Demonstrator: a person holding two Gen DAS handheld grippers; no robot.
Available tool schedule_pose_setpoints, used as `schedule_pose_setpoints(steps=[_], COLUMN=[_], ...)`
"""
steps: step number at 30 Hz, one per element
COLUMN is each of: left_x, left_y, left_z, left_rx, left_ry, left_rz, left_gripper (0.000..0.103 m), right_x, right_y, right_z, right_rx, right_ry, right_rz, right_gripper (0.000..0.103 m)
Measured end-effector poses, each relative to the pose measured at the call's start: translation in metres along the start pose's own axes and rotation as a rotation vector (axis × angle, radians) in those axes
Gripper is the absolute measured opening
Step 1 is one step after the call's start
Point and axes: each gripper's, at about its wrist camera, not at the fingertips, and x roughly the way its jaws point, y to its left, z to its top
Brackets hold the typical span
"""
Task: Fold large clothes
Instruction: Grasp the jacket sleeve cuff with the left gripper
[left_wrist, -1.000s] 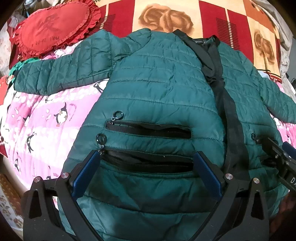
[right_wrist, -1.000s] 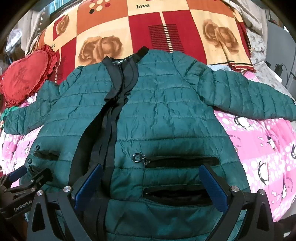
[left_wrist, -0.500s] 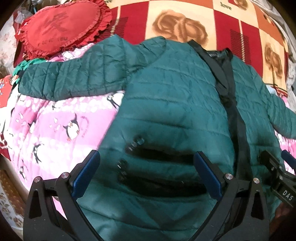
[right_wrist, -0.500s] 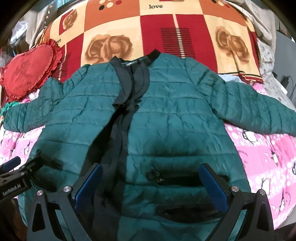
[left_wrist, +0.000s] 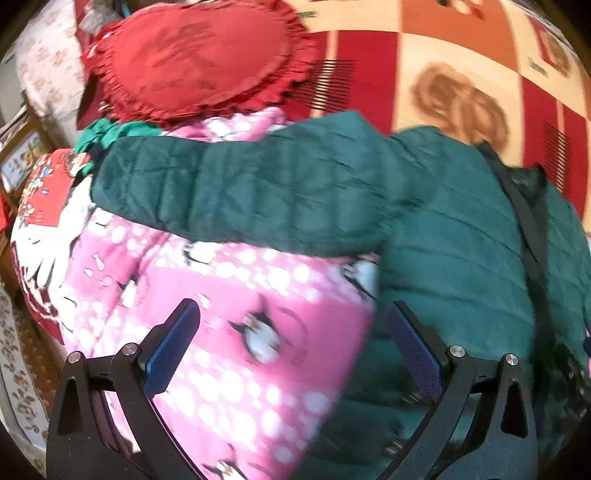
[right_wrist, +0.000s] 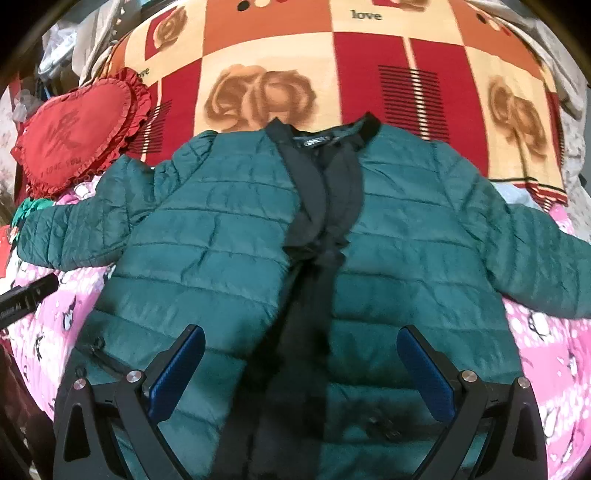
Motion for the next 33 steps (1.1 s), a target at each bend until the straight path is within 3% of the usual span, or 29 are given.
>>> schedule_pose_setpoints(steps=[12,21,27,33], left_x=[0.045,0.08,0.092,0.102], left_y=[0.067,0.138,0.173,0.187], left_z=[0.034,0.062,0.078,0.092], left_rx=[-0.11,-0.265,-0.33,-0.365], left_ry=[0.007,0.013,-0.024,-0.054], left_rz=[0.107,0.23,0.32,0.327], left_gripper=[0.102,0.102,0.102,0.102], right_x=[0.038,0.051,0.047,0.044], right_y=[0.03,0.041,0.045,0.044], right_z=[0.015,0.013,0.011,0.009], right_rx=[0.004,-0.028,-0.045,-0.051], right_ry=[0.046,0.085,0.078,0.084], right_rz=[0.07,0.081,0.079,0.083], right_gripper=[0.103,0.103,0.103,0.103])
